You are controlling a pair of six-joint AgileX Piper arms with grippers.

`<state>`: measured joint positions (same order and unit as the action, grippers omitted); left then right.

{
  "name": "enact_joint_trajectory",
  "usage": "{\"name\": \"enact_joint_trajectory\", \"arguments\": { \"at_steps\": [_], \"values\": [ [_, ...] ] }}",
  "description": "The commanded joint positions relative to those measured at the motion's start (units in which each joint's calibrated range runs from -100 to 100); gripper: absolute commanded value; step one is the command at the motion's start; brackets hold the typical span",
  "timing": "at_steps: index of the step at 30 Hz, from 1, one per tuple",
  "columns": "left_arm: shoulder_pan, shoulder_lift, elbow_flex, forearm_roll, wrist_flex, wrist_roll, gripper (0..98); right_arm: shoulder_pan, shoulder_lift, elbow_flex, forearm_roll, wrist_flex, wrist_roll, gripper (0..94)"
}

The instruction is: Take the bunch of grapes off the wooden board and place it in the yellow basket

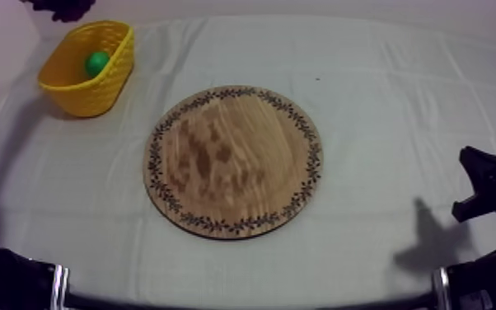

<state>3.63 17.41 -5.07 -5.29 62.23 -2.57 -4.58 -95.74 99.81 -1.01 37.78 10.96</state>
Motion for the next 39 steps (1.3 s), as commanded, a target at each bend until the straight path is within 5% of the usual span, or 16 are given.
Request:
{"name": "enact_joint_trajectory", "arguments": {
  "at_steps": [1,14,21,25,31,39],
  "values": [
    [-0.2,4.2,-0.5,-0.09,-0.2,-0.2,49.3,0.0,0.0,0.0,0.0,0.0,0.0,0.4],
    [-1.1,10.4,1.2,-1.16,-0.6,-0.6,49.6,0.0,0.0,0.0,0.0,0.0,0.0,0.4],
    [-1.2,8.9,1.3,-1.29,-0.9,-1.7,82.2,0.0,0.0,0.0,0.0,0.0,0.0,0.4],
    [-1.2,6.5,2.9,-1.17,-2.3,-1.7,88.2,0.0,0.0,0.0,0.0,0.0,0.0,0.4],
    [-2.1,-0.6,5.5,0.13,-7.1,-1.3,80.6,0.0,0.0,0.0,0.0,0.0,0.0,0.4],
    [-5.1,-17.9,12.0,1.59,-14.6,0.5,48.3,0.0,0.0,0.0,0.0,0.0,0.0,0.4]
  ]
}}
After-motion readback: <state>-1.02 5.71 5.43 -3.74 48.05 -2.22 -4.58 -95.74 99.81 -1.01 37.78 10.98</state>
